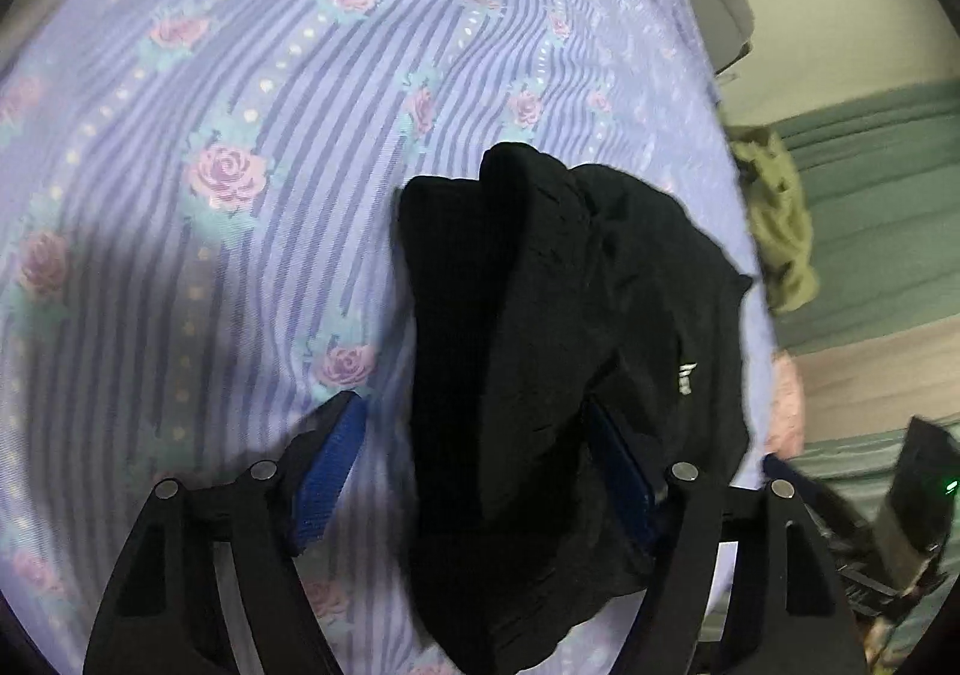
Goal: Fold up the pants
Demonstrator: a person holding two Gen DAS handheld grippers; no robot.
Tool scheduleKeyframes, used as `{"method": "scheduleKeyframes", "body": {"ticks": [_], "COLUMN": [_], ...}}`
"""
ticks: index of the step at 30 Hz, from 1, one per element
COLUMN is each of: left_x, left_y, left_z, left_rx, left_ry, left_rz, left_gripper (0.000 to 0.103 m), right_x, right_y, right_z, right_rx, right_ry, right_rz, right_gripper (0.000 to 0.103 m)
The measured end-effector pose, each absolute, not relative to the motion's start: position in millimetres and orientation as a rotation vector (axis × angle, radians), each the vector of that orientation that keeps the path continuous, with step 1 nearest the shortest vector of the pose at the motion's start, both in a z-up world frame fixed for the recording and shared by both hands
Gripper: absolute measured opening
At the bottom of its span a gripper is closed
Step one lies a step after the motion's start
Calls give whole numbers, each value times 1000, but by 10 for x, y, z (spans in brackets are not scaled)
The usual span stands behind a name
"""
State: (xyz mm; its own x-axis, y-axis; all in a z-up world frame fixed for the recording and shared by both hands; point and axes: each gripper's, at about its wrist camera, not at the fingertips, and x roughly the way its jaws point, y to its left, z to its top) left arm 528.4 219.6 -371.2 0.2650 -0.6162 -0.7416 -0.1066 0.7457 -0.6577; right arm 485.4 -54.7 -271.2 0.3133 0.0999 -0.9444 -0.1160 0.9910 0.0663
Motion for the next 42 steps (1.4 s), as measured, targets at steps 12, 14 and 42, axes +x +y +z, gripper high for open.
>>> {"method": "scheduleKeyframes", "body": {"ticks": [12, 14, 42], "left_x": [5314, 5309, 5421], "left_y": [2176, 2210, 785], "left_z": [-3857, -3717, -2275], "left_rx": [-941, -1005, -601], "left_ry": [1340, 1298, 1226], "left_rz": [-733, -828, -293], "left_gripper": [72, 71, 25], "right_x": [4900, 4929, 4660], "right_y": [-117, -138, -1487], "right_z": [-2704, -2692, -2196], "right_rx": [-29, -32, 146], "right_ry": [1246, 1236, 1114], "right_rz": [214, 199, 23], "right_gripper": [79, 79, 79]}}
